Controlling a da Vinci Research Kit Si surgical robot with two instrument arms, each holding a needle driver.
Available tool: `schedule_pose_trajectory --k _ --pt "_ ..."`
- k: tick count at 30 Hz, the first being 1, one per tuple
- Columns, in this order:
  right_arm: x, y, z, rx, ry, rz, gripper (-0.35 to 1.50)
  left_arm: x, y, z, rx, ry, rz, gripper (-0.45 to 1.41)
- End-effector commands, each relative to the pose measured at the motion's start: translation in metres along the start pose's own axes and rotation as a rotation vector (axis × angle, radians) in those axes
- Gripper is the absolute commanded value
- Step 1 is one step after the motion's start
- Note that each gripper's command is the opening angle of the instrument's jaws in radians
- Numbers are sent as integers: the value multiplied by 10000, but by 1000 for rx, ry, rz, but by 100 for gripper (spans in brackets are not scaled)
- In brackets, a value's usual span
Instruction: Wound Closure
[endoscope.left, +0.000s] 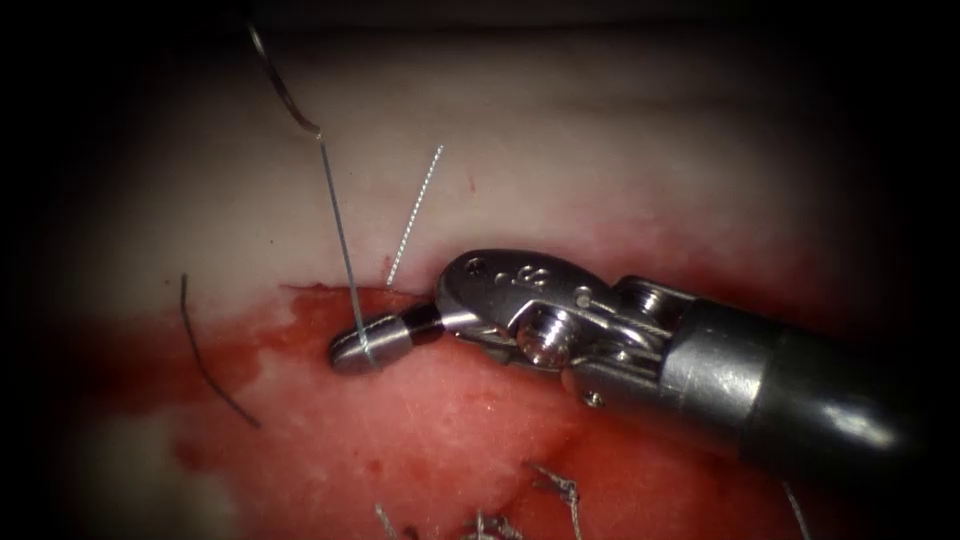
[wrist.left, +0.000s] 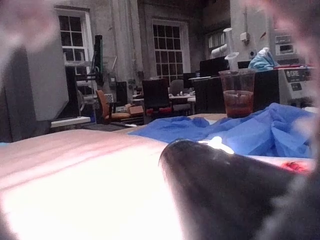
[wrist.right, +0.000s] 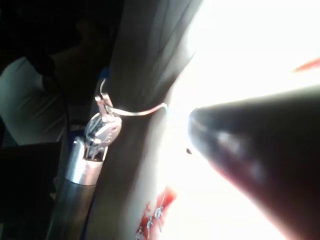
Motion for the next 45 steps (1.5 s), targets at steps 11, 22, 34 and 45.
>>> schedule_pose_trajectory --k 11,22,34,45 --pt "31 47 2 -110 178 373 -35 27 -20 -13 338 -5 438 -45" --pt "85 129 -105 49 190 614 -35 48 -52 -47 753 12 756 -45" --pt "39 177 -206 214 218 588 -35 52 -46 -47 738 -8 767 -45" --pt "-59 112 -159 528 -119 701 41 23 9 -38 119 -313 236 -45"
